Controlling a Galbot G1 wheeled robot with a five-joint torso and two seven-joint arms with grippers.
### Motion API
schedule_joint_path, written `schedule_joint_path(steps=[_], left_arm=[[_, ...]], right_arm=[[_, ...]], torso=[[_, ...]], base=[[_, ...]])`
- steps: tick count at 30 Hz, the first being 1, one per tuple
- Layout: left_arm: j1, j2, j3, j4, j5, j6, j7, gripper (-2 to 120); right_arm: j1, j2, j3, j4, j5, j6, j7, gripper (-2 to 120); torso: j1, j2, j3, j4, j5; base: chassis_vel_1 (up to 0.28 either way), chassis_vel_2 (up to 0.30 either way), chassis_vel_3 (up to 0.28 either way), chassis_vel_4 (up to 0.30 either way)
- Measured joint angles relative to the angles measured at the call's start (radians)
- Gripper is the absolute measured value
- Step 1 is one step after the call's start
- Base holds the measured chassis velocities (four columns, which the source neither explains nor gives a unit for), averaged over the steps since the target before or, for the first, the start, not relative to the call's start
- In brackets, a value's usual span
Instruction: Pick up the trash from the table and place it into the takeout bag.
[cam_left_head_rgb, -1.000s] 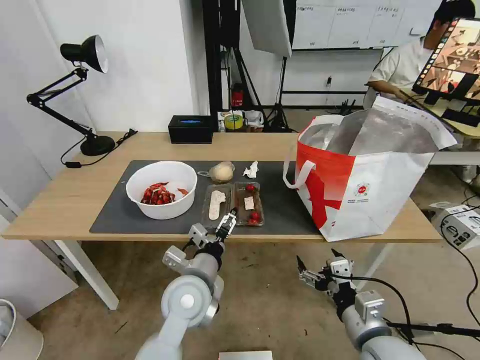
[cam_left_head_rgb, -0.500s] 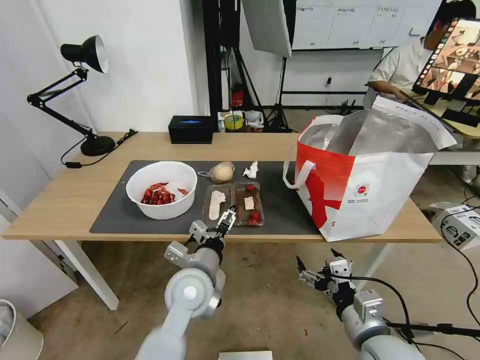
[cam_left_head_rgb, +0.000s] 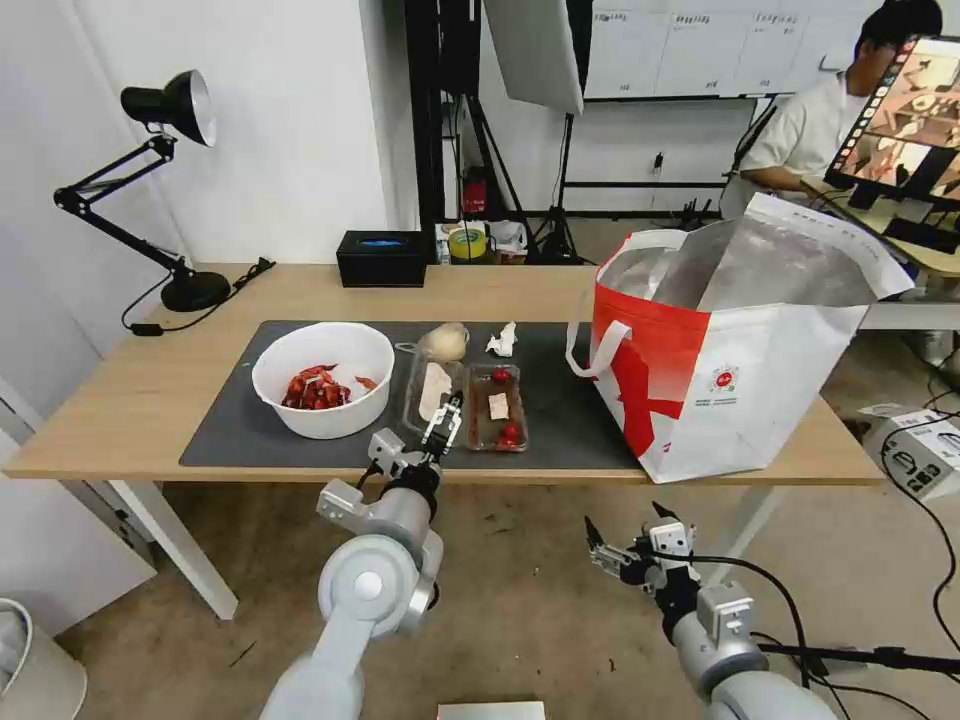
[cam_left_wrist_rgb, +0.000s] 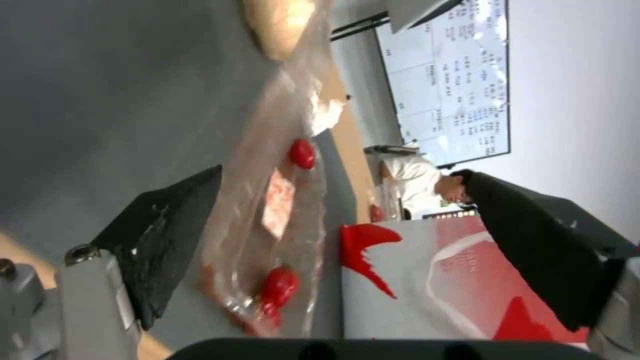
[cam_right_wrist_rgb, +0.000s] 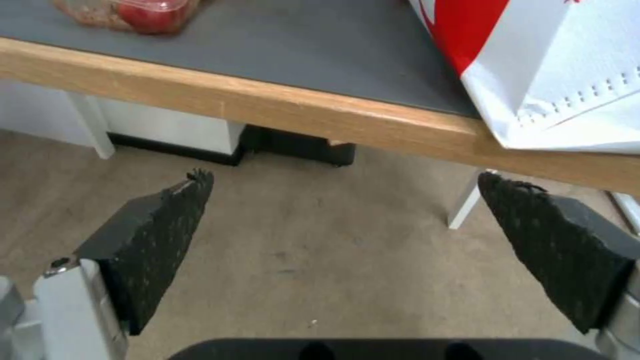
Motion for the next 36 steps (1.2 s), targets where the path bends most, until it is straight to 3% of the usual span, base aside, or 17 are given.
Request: schedule_joint_path(steps=[11, 31, 36], left_arm=[[-0.04, 0.026, -0.005, -0.001, -0.015, -0.013, 0.008, 100], [-0.147, 0.07, 0.122, 0.044, -0.03, 0.005, 0.014, 100], [-0.156, 0.096, 0.148, 0.052, 0.062, 0.031, 0.045, 100]], right_arm=[[-0.008, 0.004, 0.005, 0.004, -0.008, 0.001, 0.0, 100], [-0.051, 0.059, 0.056, 0.065, -0.017, 0.008, -0.001, 100], [-0.06, 0.064, 0.063, 0.078, -0.017, 0.011, -0.001, 100]], torso=[[0.0, 0.0, 0.0, 0.0, 0.0], [0.0, 0.0, 0.0, -0.0001, 0.0], [0.0, 0.0, 0.0, -0.0001, 0.0]], base=[[0.0, 0.0, 0.0, 0.0], [0.0, 0.0, 0.0, 0.0], [0.0, 0.0, 0.0, 0.0]])
